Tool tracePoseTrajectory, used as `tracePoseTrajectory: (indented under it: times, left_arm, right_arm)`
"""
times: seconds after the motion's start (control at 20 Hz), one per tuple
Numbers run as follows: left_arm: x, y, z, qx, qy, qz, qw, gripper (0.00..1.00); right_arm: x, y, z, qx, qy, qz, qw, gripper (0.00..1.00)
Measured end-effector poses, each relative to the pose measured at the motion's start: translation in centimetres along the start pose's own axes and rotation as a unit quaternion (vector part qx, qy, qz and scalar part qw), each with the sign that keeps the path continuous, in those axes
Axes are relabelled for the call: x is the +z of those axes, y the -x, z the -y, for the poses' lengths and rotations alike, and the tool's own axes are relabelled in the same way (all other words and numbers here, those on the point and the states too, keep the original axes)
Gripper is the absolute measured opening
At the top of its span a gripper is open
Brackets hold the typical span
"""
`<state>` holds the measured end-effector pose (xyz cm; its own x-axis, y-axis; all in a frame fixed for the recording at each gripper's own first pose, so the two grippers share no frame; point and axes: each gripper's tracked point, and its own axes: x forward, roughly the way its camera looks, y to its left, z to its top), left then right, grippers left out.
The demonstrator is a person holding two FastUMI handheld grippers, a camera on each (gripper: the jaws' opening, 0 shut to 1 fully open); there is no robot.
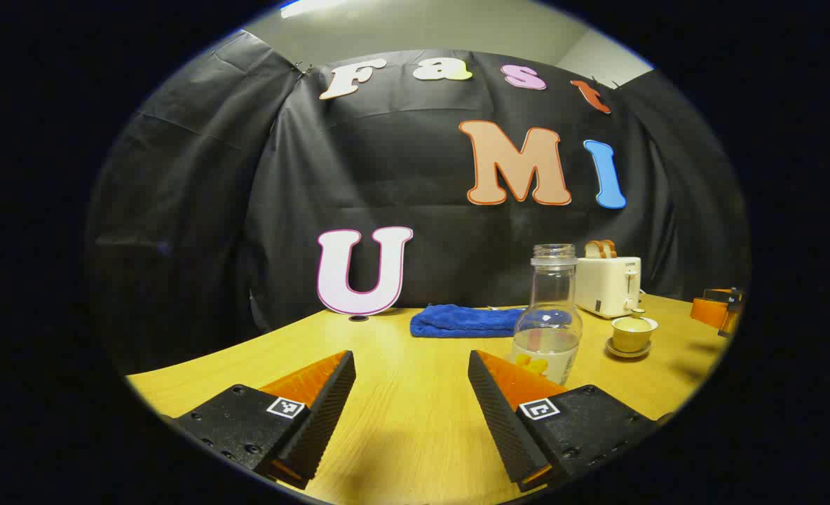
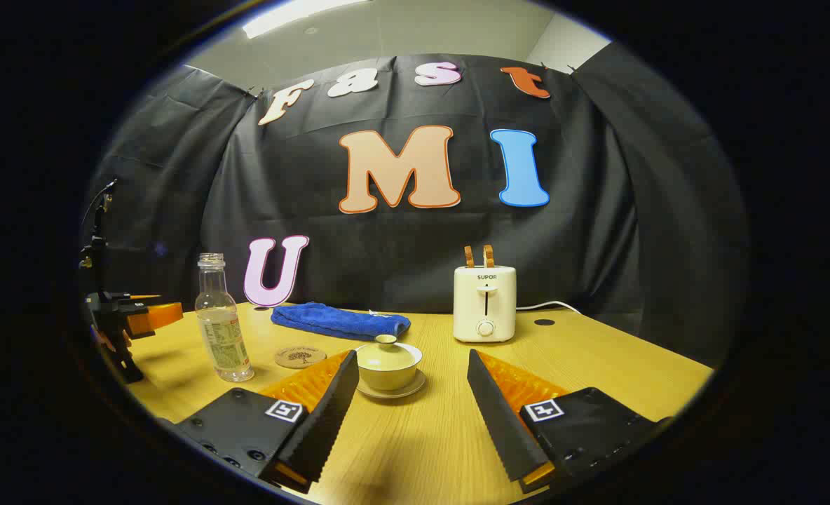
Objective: Open the teacup lid with one hand, grasp the water bottle and pour water into the teacup with the other hand; after pouring, place the water bottle on the coaster and then close the teacup lid.
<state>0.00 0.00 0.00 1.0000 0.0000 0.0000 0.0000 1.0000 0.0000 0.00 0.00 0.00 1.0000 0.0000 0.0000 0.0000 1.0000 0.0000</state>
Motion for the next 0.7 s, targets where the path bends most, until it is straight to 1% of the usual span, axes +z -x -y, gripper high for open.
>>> tracePoseTrajectory:
  times: [0.15,0.2,0.25,0.7]
  left_arm:
    - [-0.02,-0.04,0.50,-0.009,0.000,0.001,1.000,0.94]
    - [-0.06,-0.12,0.46,-0.009,0.000,0.001,1.000,0.96]
    - [0.04,-0.11,0.50,-0.009,0.000,0.001,1.000,0.94]
    - [-0.22,-0.18,0.39,-0.008,0.001,0.001,1.000,0.95]
  right_arm:
    - [-0.09,-0.07,-0.06,0.000,0.000,0.000,1.000,0.97]
    - [-0.03,-0.10,-0.07,0.000,0.000,0.000,1.000,0.97]
    - [-0.07,-0.07,-0.08,0.000,0.000,0.000,1.000,0.97]
    - [-0.02,-0.03,-0.11,0.000,0.000,0.001,1.000,0.97]
